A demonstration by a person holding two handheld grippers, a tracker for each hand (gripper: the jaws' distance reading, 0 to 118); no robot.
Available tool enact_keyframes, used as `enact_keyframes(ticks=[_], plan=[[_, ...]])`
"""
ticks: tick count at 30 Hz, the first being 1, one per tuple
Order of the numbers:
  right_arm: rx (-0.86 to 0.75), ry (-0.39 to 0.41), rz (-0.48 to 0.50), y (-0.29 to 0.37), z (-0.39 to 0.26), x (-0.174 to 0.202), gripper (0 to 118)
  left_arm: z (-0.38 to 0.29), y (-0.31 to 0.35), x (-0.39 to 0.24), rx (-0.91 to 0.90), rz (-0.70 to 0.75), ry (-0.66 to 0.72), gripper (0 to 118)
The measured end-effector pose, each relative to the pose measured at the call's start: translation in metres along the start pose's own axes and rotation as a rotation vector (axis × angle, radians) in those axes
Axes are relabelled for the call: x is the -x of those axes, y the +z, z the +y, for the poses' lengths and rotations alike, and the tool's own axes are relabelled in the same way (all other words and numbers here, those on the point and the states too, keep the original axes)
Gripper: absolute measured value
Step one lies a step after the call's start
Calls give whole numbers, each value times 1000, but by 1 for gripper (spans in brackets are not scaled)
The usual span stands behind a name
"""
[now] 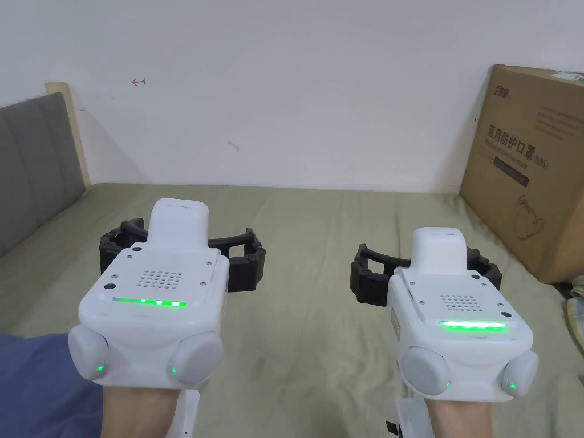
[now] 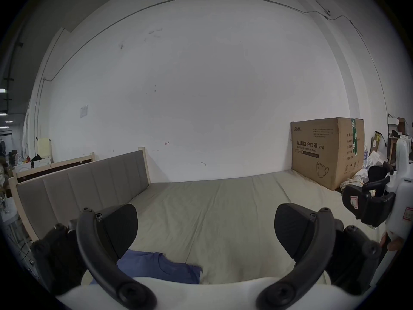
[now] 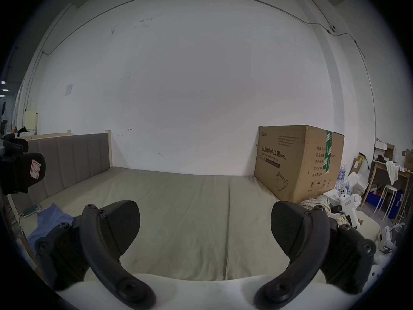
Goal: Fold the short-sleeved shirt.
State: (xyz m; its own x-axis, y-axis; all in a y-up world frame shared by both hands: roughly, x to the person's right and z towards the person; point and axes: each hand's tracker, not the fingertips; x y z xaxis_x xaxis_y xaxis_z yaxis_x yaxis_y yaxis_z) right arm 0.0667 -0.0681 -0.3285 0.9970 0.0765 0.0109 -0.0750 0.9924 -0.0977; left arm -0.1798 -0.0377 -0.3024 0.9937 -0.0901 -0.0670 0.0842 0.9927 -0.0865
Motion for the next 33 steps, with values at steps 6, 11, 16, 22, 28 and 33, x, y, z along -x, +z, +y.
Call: enact_keyframes(ticks=[6,11,16,22,28,33], plan=[[5,21,17,1,3,-1,118,0,-1,0,0,6,-1,118],[41,5,57,1,5,-2,111,2,-1,-2,20,-4,-3,118],[46,13,26,-2,2,-1,52,1,3,-5,27,-45,-9,79],[27,-28,-9,3,0,-2,1,-5,2,-15,13,4,-83,0],[18,1,-15,2,6,-1,0,-5,-1,-12,42,-5,-45,0],[37,-14,20,-1,8,3,0,-1,-1,-1,43,0,1,0]])
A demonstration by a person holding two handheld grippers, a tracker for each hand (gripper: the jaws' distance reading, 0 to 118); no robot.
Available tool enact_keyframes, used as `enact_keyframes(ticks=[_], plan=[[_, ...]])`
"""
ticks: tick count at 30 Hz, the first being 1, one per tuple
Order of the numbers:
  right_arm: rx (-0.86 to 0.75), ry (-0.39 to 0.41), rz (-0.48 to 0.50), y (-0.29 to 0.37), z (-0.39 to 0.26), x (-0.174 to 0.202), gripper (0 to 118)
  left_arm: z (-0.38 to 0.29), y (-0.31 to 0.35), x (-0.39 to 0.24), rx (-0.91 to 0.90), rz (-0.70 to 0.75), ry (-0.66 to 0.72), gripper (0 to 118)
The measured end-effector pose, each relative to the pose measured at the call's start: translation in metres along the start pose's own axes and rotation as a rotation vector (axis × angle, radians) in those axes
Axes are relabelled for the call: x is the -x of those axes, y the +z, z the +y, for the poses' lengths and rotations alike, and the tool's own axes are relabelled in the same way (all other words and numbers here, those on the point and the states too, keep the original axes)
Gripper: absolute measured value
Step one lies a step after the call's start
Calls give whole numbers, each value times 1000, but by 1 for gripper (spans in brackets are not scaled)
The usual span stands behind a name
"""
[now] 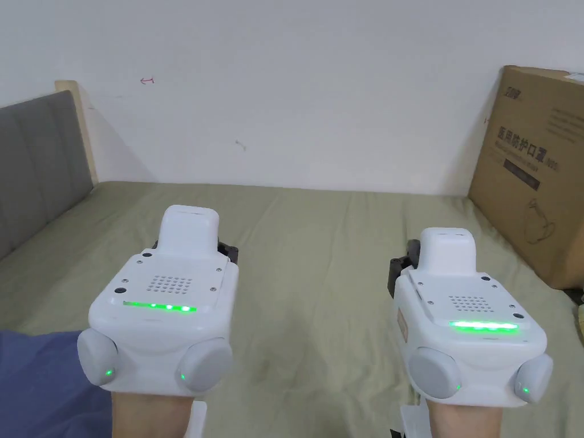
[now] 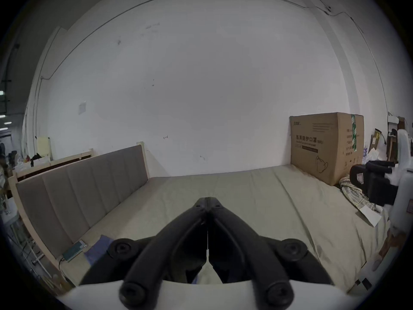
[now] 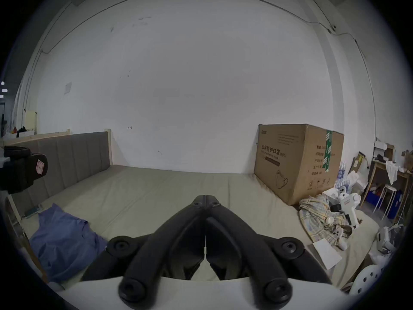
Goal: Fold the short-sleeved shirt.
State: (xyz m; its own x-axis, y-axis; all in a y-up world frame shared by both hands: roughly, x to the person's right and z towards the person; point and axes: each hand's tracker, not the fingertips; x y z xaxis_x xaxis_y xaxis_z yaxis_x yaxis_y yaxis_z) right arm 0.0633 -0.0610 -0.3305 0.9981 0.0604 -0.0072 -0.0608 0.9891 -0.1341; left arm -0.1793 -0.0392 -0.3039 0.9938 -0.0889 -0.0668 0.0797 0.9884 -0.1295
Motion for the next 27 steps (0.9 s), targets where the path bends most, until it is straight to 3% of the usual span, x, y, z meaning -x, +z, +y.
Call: enact_keyframes(ticks=[4,7,15,18,21,27], plan=[[9,-26,49,-10,5,15,0,2,8,22,7,49,-4,0],[20,-36,140,-19,9,41,0,1,15,50,35,116,42,0],[82,-5,453,-36,14,150,0,-6,55,131,94,377,33,0],[107,6,499,-33,11,184,0,-7,63,151,124,408,132,0],[137,6,557,-31,5,206,0,-14,64,162,137,422,146,0],[176,44,583,-32,-11,220,0,-47,35,176,307,380,150,1]])
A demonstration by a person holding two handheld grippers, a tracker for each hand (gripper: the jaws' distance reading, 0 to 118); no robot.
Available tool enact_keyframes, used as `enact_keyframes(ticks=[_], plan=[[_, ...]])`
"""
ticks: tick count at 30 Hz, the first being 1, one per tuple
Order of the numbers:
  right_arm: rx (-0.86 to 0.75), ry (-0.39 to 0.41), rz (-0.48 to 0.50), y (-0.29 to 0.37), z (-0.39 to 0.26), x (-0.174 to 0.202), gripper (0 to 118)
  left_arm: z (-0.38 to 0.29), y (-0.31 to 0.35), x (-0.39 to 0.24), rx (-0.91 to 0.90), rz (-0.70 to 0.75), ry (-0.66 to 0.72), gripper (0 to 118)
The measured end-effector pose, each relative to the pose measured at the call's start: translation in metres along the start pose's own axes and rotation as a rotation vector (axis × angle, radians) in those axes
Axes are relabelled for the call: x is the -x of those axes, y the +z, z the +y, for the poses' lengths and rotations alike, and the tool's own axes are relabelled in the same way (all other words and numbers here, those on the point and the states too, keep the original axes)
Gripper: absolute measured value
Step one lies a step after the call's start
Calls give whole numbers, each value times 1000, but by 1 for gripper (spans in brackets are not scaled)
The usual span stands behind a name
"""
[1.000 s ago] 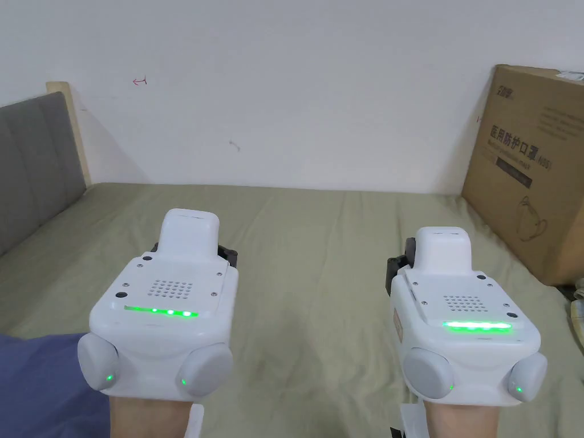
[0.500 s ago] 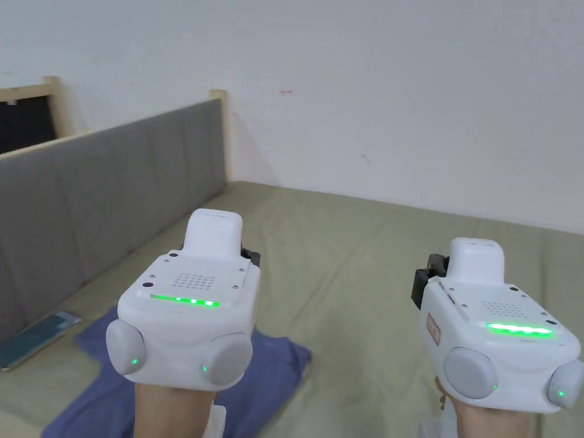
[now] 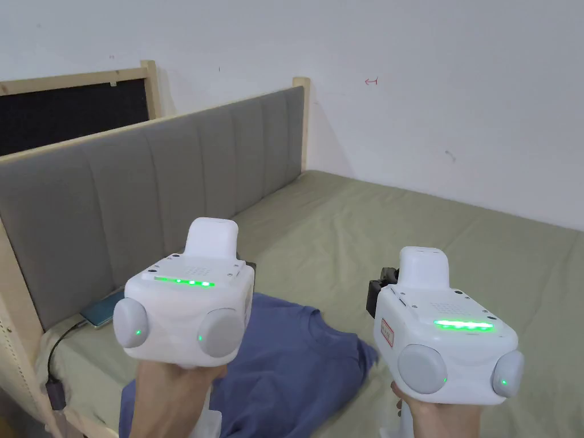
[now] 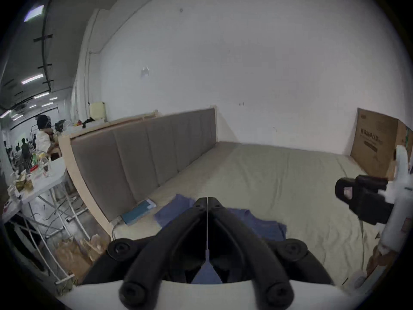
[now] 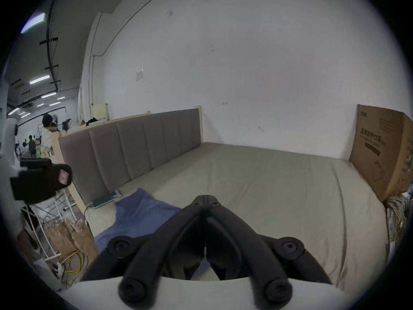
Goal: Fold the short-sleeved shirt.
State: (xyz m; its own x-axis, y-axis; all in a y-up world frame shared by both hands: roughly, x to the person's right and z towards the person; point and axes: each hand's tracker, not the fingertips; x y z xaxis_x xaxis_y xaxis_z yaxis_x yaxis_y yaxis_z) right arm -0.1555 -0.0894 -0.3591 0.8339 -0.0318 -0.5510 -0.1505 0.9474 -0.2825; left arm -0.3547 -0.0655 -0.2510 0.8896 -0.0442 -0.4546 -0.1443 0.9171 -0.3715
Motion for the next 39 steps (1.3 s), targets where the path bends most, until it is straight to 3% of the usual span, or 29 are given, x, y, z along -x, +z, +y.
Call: enact_keyframes(ticks=[2,4,5,14,15,17,18,21,22,24,25,27,28,30,35,39], plan=[[27,1,-7,-6,-6,-2,0,-12,-22,1,76,-35,26,48],[54,-12,-9,-12,-14,-7,0,-29,-48,0,189,-55,52,118],[69,-18,-15,-16,-17,-10,1,-38,-55,0,214,-46,67,118],[189,-44,-46,-52,-47,-31,1,-109,-152,-26,515,-41,-45,118],[202,-46,-50,-55,-51,-35,1,-119,-164,-28,563,-49,-53,116],[222,-53,-56,-59,-57,-40,1,-133,-177,-30,667,-84,-72,96],[232,-59,-61,-61,-61,-43,1,-142,-183,-31,727,-98,-69,95],[254,-91,-67,-65,-68,-51,1,-143,-185,-21,683,-108,-7,92],[259,-103,-71,-66,-69,-54,1,-141,-186,-19,694,-123,-17,79],[269,-136,-76,-66,-71,-57,1,-137,-185,-15,685,-137,-19,68],[270,-151,-72,-66,-72,-59,1,-133,-184,-14,681,-134,-18,68],[271,-164,-75,-64,-74,-60,1,-127,-184,-6,657,-88,28,21],[273,-162,-76,-63,-74,-60,1,-125,-183,-2,681,-82,79,7],[275,-156,-81,-59,-75,-62,1,-122,-182,6,694,-122,170,7],[261,-168,-103,-48,-73,-73,1,-102,-163,7,660,-141,143,4],[237,-224,-131,-33,-67,-91,1,-69,-143,9,585,-194,203,3]])
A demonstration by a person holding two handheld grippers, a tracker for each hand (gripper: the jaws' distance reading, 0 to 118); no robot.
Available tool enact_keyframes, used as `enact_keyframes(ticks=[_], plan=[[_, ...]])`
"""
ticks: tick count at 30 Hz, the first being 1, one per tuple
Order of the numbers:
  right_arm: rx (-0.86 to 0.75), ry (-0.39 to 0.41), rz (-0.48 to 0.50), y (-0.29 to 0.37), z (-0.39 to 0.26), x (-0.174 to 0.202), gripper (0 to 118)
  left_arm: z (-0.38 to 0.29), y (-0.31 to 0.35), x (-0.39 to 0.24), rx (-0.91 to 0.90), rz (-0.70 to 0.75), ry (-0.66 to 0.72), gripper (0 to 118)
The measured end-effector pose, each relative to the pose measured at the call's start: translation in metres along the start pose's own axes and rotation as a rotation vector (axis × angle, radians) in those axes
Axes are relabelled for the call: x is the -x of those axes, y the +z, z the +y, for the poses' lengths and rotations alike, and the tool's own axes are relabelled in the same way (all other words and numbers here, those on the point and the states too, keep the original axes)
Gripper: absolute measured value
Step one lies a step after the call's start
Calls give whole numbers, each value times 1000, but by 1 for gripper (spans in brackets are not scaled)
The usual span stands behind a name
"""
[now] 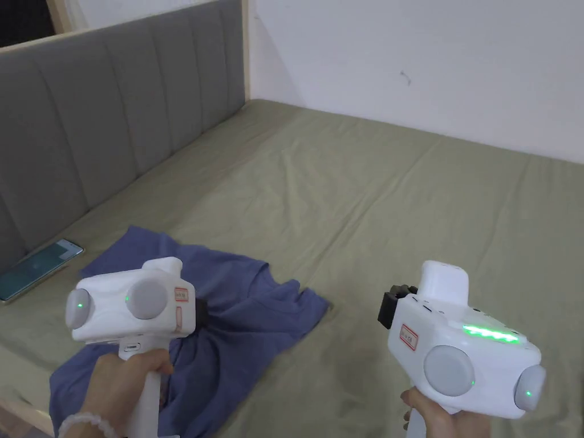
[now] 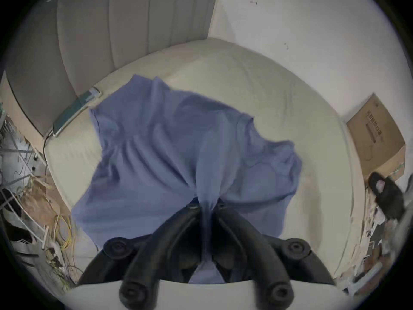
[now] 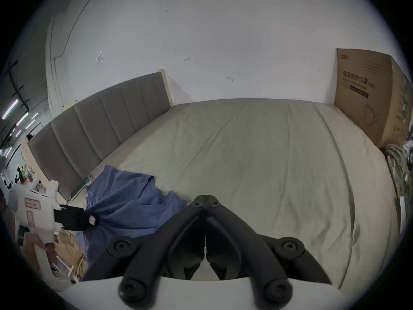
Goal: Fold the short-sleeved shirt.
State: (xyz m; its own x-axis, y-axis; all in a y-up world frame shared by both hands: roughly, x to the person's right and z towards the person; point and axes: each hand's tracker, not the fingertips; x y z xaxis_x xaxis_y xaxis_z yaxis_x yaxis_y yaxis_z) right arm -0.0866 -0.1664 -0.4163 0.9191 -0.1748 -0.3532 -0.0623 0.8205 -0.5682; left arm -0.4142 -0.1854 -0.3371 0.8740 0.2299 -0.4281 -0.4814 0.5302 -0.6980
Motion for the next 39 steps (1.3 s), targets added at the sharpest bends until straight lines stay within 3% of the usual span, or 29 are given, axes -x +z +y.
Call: enact_keyframes(ticks=[6,10,16,19,24,30,33,36,38,39], plan=[[-56,-72,-56,29,10,-38,1,26,58,-59,-124,-136,-67,3],[-114,-142,-121,61,18,-78,1,45,93,-137,-209,-219,-211,3],[-213,-234,-268,125,24,-152,1,38,131,-272,-247,-487,-399,3],[-252,-234,-382,161,20,-186,1,21,141,-330,-245,-627,-504,3],[-255,-172,-594,210,5,-229,1,-36,127,-400,-168,-809,-559,3],[-225,-274,-657,238,-25,-267,1,-146,26,-435,136,-707,-689,3],[-183,-287,-671,235,-40,-276,1,-195,-15,-430,340,-660,-683,3],[-142,-299,-651,229,-53,-278,1,-221,-29,-428,333,-614,-770,3],[-120,-302,-636,224,-59,-277,1,-224,-32,-429,310,-572,-819,11],[-112,-300,-633,221,-61,-275,1,-222,-33,-429,314,-563,-823,27]])
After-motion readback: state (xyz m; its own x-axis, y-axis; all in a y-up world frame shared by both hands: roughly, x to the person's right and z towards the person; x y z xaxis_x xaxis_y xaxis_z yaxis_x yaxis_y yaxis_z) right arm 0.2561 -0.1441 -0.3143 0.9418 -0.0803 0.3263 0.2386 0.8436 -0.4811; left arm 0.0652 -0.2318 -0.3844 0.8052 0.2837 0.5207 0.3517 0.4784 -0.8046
